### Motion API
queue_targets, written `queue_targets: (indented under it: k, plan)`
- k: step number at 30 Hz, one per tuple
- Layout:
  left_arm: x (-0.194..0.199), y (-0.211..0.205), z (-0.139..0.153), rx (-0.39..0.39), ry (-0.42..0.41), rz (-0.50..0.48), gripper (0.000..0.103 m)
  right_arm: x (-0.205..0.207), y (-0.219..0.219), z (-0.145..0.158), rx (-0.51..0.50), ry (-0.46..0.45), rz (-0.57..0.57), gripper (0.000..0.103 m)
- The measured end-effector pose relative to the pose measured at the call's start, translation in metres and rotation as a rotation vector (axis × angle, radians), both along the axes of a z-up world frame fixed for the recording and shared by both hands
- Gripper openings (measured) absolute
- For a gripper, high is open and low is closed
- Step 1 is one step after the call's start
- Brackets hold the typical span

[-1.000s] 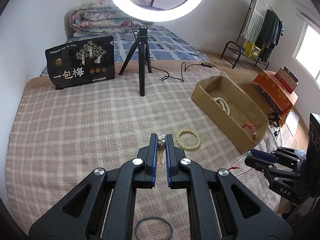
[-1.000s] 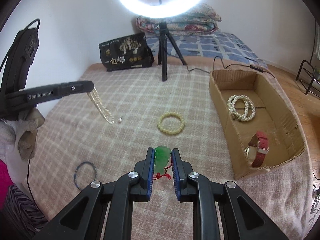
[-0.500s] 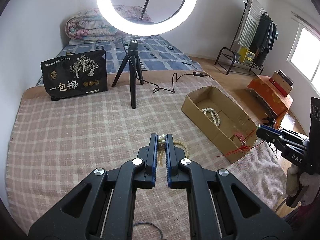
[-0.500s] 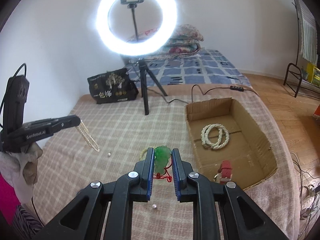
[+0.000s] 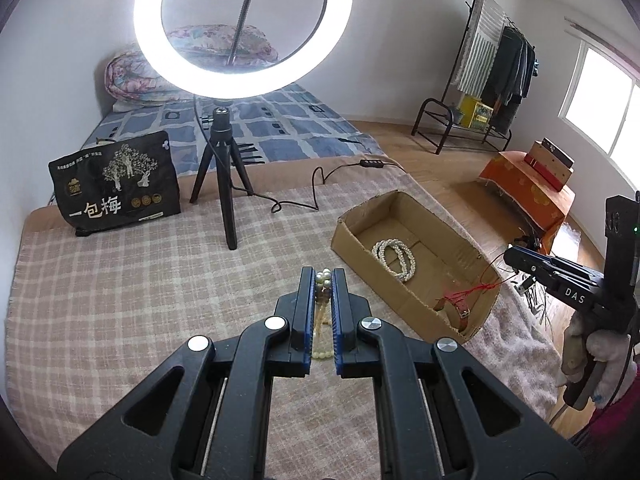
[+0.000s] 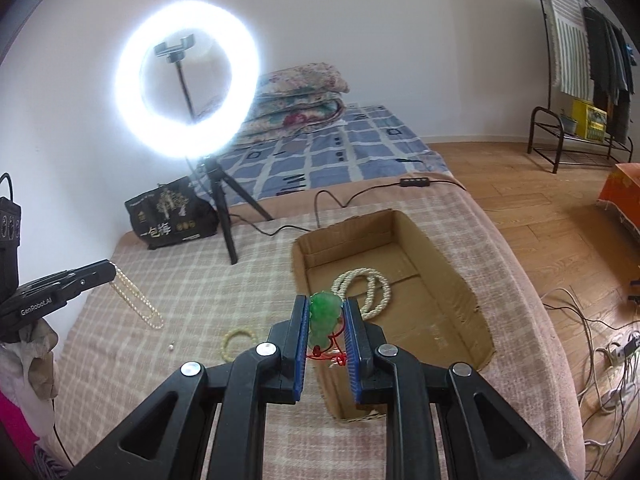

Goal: Organize jewelry
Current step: 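Carry the pendant in the right tool into the box while the left tool carries the pearl strand there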

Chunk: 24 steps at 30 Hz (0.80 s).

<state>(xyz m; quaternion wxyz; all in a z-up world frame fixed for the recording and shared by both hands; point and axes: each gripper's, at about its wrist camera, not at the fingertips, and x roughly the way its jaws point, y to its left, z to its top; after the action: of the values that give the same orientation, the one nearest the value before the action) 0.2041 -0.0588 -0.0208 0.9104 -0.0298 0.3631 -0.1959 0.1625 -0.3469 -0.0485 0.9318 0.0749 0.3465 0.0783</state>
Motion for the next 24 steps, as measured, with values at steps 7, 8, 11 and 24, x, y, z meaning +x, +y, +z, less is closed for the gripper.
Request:
queue_targets:
  k: [7,8,11,24]
  plan:
    - [0.022,-0.037,0.006,-0.020,-0.013,-0.050,0.005,0.006,-0.026,-0.007,0.002,0.022,-0.057,0.016]
    - [0.025,-0.043,0.007,-0.023,-0.014,-0.058,0.005,0.007,-0.029,-0.008,0.001,0.025,-0.063,0.016]
    - [0.034,-0.063,0.008,-0.033,-0.014,-0.083,0.005,0.011,-0.036,-0.013,-0.002,0.039,-0.079,0.016]
    - [0.066,-0.144,-0.004,-0.016,0.006,-0.178,0.005,0.019,-0.059,-0.039,-0.027,0.108,-0.117,0.016]
